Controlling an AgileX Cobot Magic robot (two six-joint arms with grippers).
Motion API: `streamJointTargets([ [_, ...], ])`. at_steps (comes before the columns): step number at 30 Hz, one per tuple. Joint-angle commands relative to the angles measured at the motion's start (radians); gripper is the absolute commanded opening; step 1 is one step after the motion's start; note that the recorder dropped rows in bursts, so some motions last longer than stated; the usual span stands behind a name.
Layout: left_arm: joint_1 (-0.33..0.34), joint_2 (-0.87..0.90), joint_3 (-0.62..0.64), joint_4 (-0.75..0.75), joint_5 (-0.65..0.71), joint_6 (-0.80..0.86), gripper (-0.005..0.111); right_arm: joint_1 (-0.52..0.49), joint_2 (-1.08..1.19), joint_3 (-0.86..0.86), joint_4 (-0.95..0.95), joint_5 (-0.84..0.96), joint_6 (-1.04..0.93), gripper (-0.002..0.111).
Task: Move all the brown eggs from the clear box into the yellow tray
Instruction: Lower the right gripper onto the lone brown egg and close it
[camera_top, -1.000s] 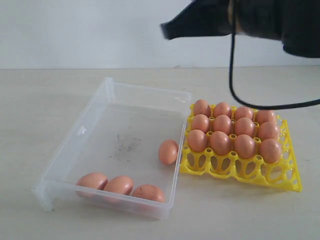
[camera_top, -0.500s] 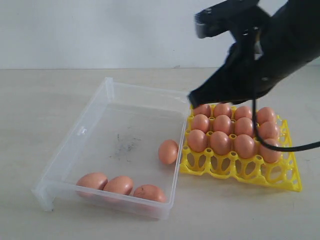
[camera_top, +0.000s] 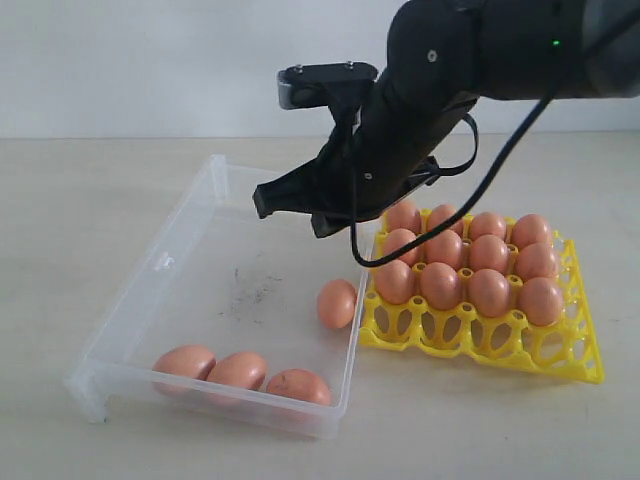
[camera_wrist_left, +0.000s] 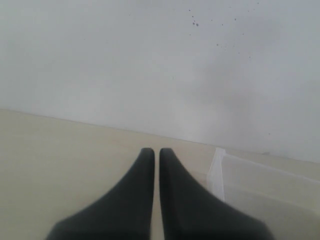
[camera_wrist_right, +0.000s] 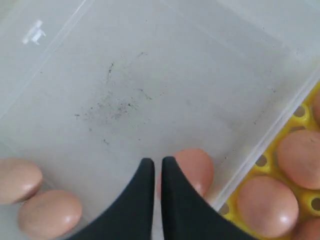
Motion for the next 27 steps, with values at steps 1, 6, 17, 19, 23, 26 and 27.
streamJointTargets([
  [1,-0.004,0.004,-0.004,0.000,-0.002,-0.001,0.004,0.003,0.066,-0.044,-0.001,0.069,-0.016,0.000],
  [6,-0.004,0.004,-0.004,0.000,-0.002,-0.001,0.004,0.003,0.125,-0.044,-0.001,0.096,-0.033,0.000],
  [17,-0.004,0.004,-0.004,0.000,-0.002,-0.001,0.004,0.003,0.142,-0.044,-0.005,0.092,-0.060,0.051],
  [19,-0.004,0.004,-0.004,0.000,-0.002,-0.001,0.004,0.003,0.142,-0.044,-0.005,0.092,-0.047,0.056],
  [23,-0.004,0.004,-0.004,0.000,-0.002,-0.001,0.004,0.003,0.142,-0.044,-0.005,0.098,-0.047,0.056],
  [26,-0.004,0.004,-0.004,0.000,-0.002,-0.001,0.004,0.003,0.142,-0.044,-0.030,0.108,-0.049,0.056],
  [27,-0.004,0.004,-0.004,0.000,-0.002,-0.001,0.004,0.003,0.142,-0.044,-0.047,0.111,-0.047,0.056],
])
